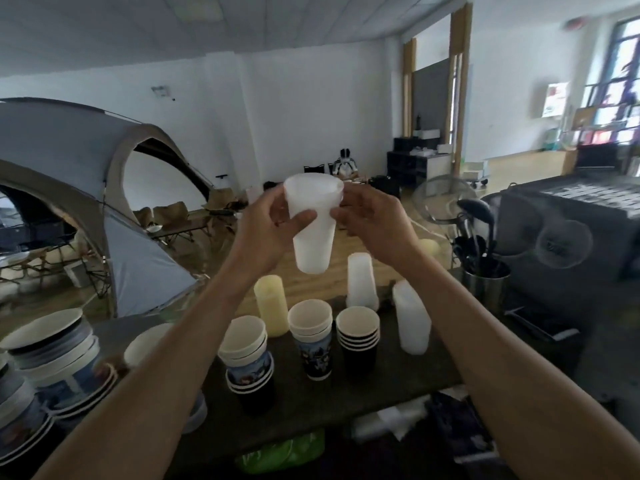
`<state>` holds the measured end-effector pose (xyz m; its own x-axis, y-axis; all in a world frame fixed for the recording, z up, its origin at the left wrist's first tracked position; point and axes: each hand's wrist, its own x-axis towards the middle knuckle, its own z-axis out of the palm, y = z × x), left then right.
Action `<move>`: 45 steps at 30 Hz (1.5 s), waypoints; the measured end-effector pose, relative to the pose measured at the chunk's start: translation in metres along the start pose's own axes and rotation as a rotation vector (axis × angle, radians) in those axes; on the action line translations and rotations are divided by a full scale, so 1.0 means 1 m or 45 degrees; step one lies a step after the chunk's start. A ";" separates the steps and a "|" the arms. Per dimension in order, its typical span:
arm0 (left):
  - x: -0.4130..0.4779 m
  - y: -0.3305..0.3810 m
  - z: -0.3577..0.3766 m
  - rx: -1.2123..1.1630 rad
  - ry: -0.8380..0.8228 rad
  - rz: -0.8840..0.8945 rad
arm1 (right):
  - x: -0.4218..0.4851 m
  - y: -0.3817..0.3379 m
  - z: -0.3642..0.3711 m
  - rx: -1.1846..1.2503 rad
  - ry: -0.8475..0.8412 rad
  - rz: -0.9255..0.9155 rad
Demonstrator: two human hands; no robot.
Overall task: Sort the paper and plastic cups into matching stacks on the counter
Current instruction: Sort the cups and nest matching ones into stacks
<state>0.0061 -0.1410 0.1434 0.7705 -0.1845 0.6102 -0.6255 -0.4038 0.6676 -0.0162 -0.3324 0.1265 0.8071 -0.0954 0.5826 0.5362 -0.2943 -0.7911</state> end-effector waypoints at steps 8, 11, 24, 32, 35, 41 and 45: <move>0.017 0.004 0.147 -0.243 -0.463 -0.109 | -0.029 0.061 -0.118 -0.420 0.146 0.134; 0.011 -0.006 0.170 -0.266 -0.513 -0.116 | -0.041 0.087 -0.126 -0.469 0.141 0.234; -0.009 -0.057 0.119 -0.104 -0.452 -0.334 | -0.056 0.095 -0.084 -0.507 0.487 0.252; -0.049 -0.081 -0.023 0.133 -0.287 -0.509 | -0.043 0.072 0.045 -0.130 -0.168 0.201; -0.072 -0.094 -0.049 0.233 -0.259 -0.634 | -0.048 0.077 0.087 -0.127 -0.329 0.228; -0.118 -0.109 -0.046 0.369 -0.203 -0.643 | -0.068 0.068 0.132 -0.404 -0.717 0.298; -0.135 -0.117 -0.039 0.294 -0.223 -0.655 | -0.086 0.068 0.143 -0.440 -0.770 0.180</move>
<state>-0.0301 -0.0335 -0.0004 0.9889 -0.0504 0.1395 -0.1378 -0.6615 0.7372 -0.0137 -0.2084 -0.0034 0.9124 0.3605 0.1937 0.3882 -0.6127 -0.6884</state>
